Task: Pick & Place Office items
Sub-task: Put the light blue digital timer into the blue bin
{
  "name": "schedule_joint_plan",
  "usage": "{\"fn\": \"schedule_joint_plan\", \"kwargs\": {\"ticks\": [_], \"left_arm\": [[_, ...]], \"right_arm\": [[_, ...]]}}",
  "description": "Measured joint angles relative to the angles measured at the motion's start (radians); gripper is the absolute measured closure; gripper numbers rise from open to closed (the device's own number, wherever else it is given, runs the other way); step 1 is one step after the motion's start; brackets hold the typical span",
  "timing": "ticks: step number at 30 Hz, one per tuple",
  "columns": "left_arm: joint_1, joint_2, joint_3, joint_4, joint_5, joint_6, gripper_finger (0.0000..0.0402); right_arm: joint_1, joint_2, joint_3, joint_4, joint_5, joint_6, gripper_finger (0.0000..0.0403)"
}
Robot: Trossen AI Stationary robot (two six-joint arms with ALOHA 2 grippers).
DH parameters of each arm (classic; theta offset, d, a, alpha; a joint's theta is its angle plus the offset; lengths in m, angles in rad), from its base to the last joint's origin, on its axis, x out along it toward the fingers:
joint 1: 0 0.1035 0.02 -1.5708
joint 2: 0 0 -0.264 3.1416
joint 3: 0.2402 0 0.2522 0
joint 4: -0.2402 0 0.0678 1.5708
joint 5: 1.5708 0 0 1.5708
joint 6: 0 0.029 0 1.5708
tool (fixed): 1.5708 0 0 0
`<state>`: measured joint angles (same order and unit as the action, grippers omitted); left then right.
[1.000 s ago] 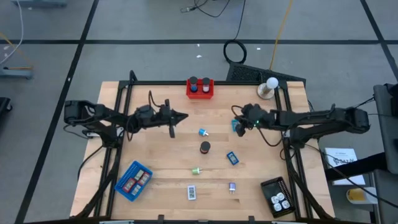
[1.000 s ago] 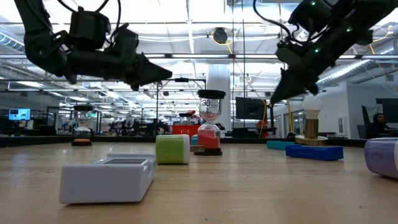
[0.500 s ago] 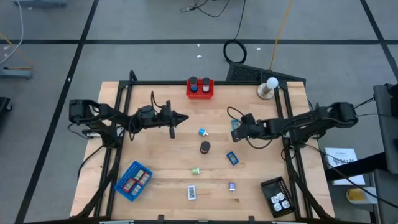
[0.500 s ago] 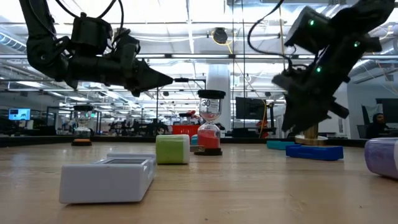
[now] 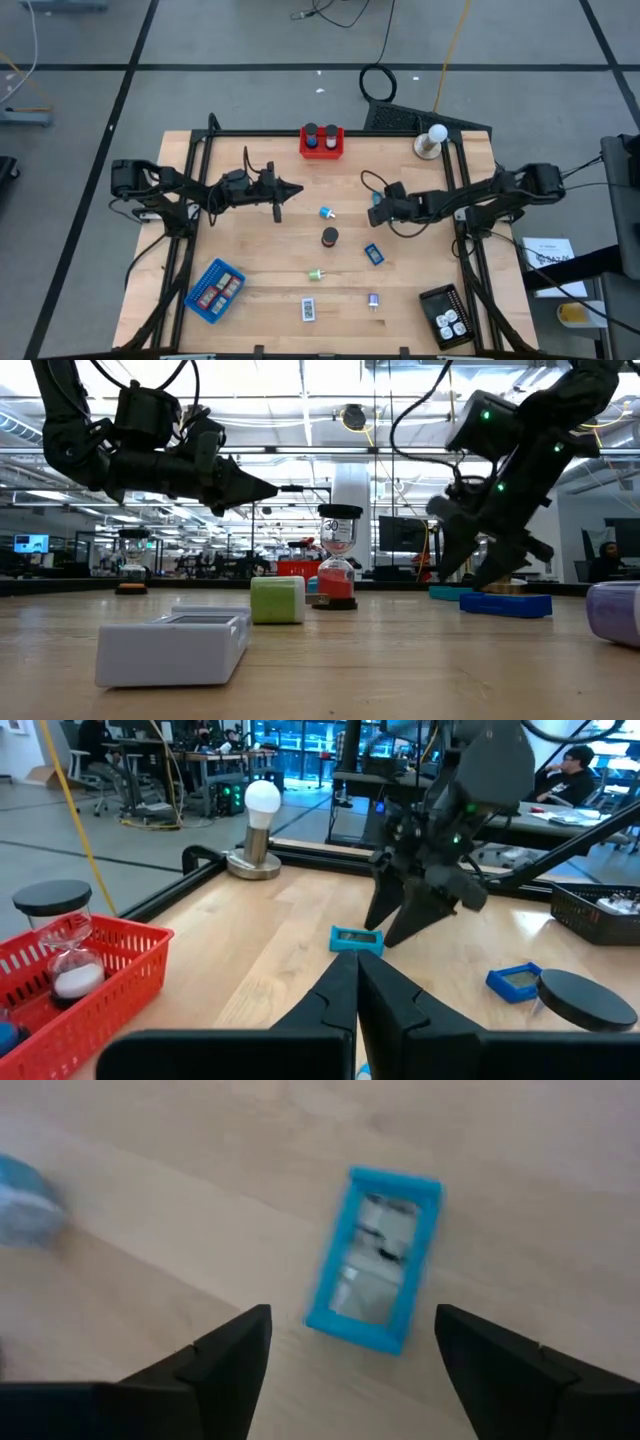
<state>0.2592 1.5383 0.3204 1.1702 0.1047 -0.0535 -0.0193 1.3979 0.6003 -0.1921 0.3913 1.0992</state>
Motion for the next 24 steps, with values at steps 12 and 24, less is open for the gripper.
{"fn": "schedule_joint_plan", "kwargs": {"ticks": [12,24], "left_arm": [[0.001,0.000,0.001,-0.005,-0.017,-0.001,0.0387],[0.001,0.000,0.001,-0.024,-0.027,-0.040,0.0368]], "right_arm": [[-0.002,0.067,0.000,-0.004,0.019,-0.018,0.0215],[-0.002,0.018,-0.002,0.001,-0.031,-0.207,0.0239]]}}
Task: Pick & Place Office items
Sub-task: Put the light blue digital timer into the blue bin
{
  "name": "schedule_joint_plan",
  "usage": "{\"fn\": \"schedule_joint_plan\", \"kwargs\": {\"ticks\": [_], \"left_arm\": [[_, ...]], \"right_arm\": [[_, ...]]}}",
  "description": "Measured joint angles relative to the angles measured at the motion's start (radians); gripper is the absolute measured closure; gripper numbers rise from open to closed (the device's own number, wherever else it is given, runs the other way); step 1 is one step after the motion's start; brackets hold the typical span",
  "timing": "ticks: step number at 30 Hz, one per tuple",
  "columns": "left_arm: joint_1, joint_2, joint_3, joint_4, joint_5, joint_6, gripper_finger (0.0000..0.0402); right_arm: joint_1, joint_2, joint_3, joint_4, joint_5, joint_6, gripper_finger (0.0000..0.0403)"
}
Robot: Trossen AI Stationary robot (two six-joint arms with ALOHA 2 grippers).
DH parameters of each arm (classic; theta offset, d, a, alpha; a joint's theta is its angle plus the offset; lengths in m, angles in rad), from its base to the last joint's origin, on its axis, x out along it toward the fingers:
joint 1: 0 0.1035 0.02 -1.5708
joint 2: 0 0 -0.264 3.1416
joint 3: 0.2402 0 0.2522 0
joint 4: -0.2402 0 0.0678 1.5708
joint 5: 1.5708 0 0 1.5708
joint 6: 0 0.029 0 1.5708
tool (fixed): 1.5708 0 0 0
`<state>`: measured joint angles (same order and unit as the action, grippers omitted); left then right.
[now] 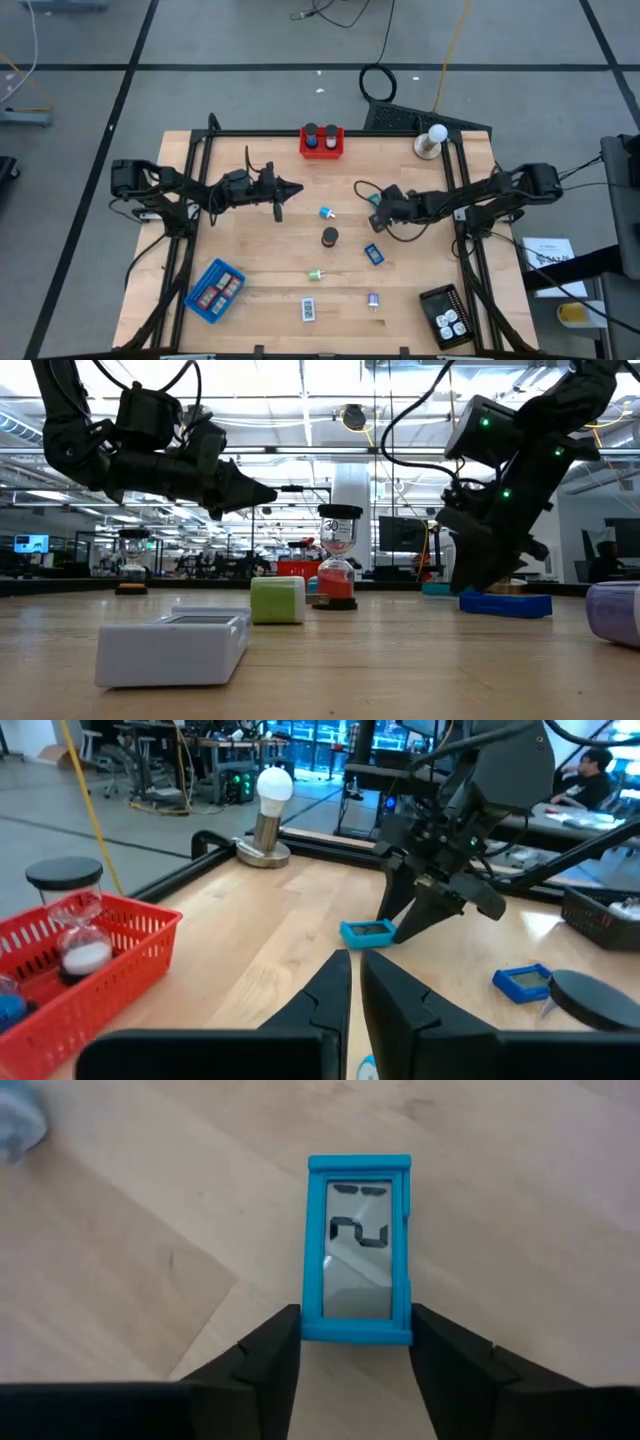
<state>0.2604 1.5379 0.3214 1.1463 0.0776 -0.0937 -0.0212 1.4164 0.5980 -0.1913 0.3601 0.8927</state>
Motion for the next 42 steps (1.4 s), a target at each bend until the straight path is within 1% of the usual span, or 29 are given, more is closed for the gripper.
{"fn": "schedule_joint_plan", "kwargs": {"ticks": [4,8,10,14,17,20,21,23,25,28,31,35,37,42], "left_arm": [[0.000,0.000,0.002,-0.014,0.000,-0.062,0.0357],[-0.007,0.000,0.038,-0.116,0.001,-0.093,0.0328],[-0.022,0.000,0.075,-0.193,0.002,-0.092,0.0304],[-0.062,0.000,0.172,-0.401,-0.007,-0.047,0.0245],[-0.090,0.000,0.258,-0.555,-0.067,-0.016,0.0195],[-0.107,0.000,0.322,-0.691,-0.127,-0.019,0.0149],[-0.108,0.000,0.335,-0.707,-0.114,-0.033,0.0136],[-0.102,0.000,0.342,-0.695,-0.051,-0.092,0.0115],[-0.088,0.000,0.342,-0.682,0.009,-0.201,0.0101],[-0.055,0.000,0.341,-0.678,0.075,-0.402,0.0094],[-0.047,0.000,0.339,-0.647,0.099,-0.523,0.0100],[-0.055,-0.001,0.339,-0.573,0.113,-0.612,0.0121],[-0.061,-0.002,0.339,-0.568,0.103,-0.642,0.0135],[-0.084,-0.001,0.339,-0.548,0.081,-0.676,0.0169]], "right_arm": [[-0.002,-0.006,0.011,0.006,-0.027,-0.142,0.0244],[-0.029,-0.006,0.074,0.008,-0.063,-0.351,0.0249],[-0.048,-0.006,0.117,0.007,-0.081,-0.465,0.0246],[-0.078,0.007,0.221,0.009,-0.137,-0.678,0.0244],[-0.080,0.043,0.289,0.006,-0.155,-0.812,0.0246],[-0.073,0.078,0.340,0.031,-0.156,-0.900,0.0245],[-0.070,0.085,0.346,0.047,-0.156,-0.921,0.0244],[-0.061,0.089,0.346,0.088,-0.156,-0.972,0.0243],[-0.048,0.088,0.346,0.132,-0.153,-1.031,0.0243],[-0.031,0.088,0.346,0.168,-0.152,-1.105,0.0244],[-0.016,0.088,0.345,0.198,-0.146,-1.175,0.0243],[-0.004,0.088,0.344,0.223,-0.100,-1.223,0.0243],[-0.003,0.088,0.344,0.226,-0.077,-1.234,0.0244],[-0.003,0.088,0.344,0.234,-0.074,-1.257,0.0242]]}}
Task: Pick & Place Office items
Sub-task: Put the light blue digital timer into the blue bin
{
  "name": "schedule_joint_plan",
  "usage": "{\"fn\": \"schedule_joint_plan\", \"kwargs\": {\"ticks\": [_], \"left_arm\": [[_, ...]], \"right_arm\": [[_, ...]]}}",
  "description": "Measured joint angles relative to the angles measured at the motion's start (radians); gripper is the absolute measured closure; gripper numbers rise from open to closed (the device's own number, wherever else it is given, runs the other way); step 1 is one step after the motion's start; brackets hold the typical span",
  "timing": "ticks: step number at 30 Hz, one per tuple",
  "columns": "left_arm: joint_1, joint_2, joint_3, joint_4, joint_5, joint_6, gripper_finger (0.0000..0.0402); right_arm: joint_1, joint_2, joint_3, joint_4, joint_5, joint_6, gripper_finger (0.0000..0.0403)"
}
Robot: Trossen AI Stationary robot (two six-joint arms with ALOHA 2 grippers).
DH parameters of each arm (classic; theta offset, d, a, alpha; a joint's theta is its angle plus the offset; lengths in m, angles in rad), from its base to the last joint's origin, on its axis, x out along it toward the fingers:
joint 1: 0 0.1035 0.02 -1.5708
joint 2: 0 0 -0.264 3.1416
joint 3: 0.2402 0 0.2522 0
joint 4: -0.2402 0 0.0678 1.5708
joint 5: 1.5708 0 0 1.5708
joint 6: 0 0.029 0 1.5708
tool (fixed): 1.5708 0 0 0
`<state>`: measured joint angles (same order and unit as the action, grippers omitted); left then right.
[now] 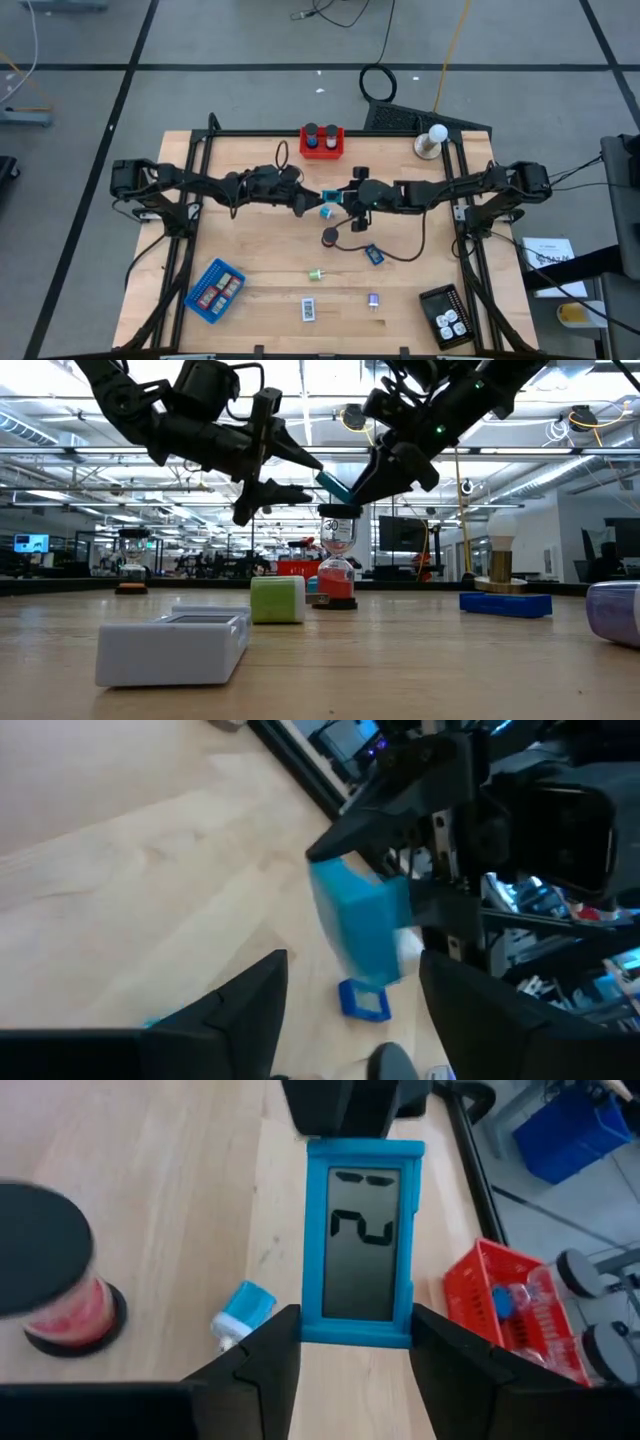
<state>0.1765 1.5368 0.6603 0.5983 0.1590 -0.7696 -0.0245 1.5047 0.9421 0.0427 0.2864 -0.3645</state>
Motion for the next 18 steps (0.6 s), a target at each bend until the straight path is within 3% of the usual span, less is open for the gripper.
{"fn": "schedule_joint_plan", "kwargs": {"ticks": [13,18], "left_arm": [[-0.008,0.000,0.000,0.027,-0.029,-0.089,0.0162],[-0.010,0.000,0.000,0.036,-0.032,-0.100,0.0213]], "right_arm": [[0.001,0.000,0.000,0.055,-0.030,-0.041,0.0243],[0.000,0.000,0.000,0.060,-0.030,-0.050,0.0244]]}}
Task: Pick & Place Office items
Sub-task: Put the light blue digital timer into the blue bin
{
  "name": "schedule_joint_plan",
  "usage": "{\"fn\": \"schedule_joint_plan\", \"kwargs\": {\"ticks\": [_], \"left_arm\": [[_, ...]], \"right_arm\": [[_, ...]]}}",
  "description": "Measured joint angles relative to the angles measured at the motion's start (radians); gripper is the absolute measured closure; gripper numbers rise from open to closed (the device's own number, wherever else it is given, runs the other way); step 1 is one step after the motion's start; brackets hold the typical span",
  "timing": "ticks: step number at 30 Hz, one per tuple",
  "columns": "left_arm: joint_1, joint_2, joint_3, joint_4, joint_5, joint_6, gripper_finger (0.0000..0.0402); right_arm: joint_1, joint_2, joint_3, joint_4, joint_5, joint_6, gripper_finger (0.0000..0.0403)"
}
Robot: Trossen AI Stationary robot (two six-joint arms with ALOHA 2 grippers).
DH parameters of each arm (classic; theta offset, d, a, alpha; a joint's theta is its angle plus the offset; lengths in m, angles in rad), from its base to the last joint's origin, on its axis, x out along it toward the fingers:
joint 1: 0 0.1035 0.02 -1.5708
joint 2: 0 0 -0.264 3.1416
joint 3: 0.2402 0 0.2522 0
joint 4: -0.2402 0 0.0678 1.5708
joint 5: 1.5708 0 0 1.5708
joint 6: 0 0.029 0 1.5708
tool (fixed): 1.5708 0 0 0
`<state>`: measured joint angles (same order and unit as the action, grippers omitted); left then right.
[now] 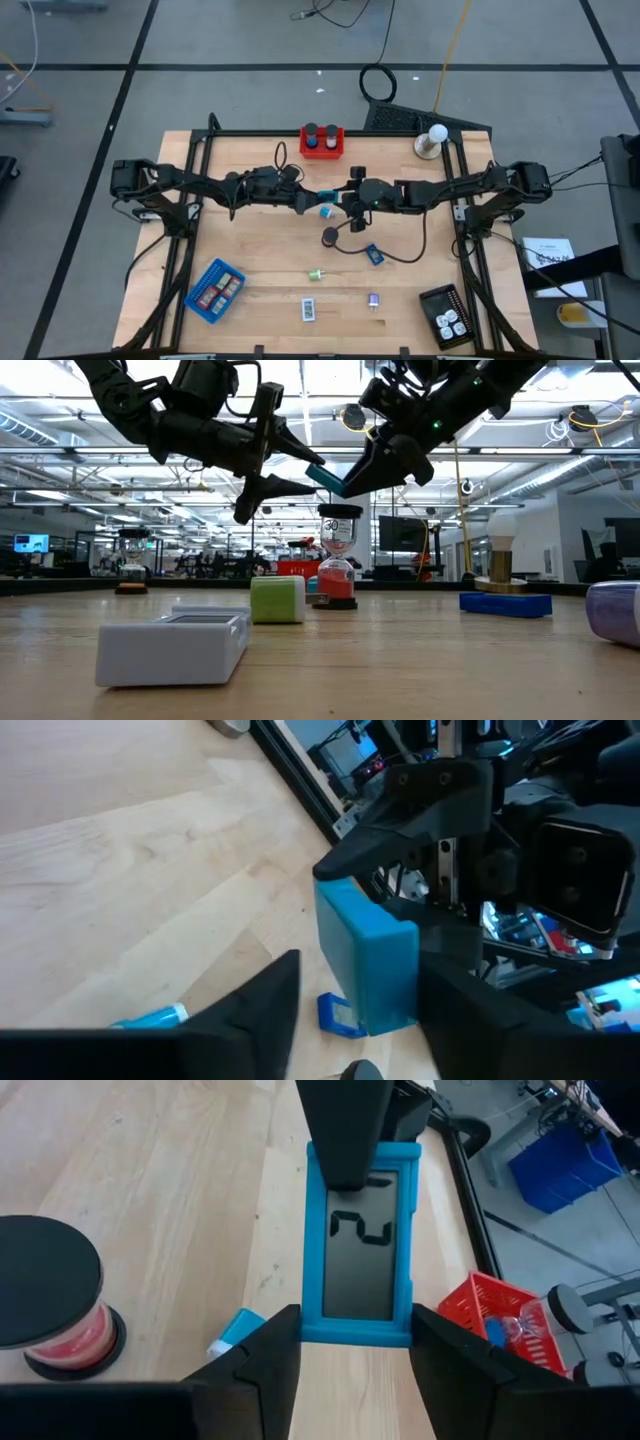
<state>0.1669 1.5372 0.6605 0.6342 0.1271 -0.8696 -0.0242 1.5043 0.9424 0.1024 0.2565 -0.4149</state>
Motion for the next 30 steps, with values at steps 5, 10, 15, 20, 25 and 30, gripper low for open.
{"fn": "schedule_joint_plan", "kwargs": {"ticks": [5,10,15,20,25,30], "left_arm": [[-0.001,0.000,0.000,-0.001,-0.001,0.018,0.0297],[0.001,0.002,-0.001,-0.013,-0.014,0.031,0.0333],[0.023,-0.005,-0.001,-0.021,0.014,0.060,0.0333],[0.052,-0.073,0.000,-0.189,0.048,0.116,0.0333],[0.072,-0.202,0.002,-0.449,0.106,0.210,0.0333],[0.098,-0.291,0.001,-0.846,0.281,0.329,0.0333]], "right_arm": [[0.006,0.000,0.000,-0.003,0.002,0.001,0.0240],[0.018,0.000,0.000,-0.004,0.023,0.000,0.0239],[0.027,-0.001,0.000,0.005,0.080,0.021,0.0219],[0.035,-0.021,0.001,0.005,0.183,0.036,0.0174],[0.029,-0.047,0.001,-0.004,0.189,0.032,0.0143],[0.010,-0.054,0.001,-0.007,0.185,0.032,0.0159]]}}
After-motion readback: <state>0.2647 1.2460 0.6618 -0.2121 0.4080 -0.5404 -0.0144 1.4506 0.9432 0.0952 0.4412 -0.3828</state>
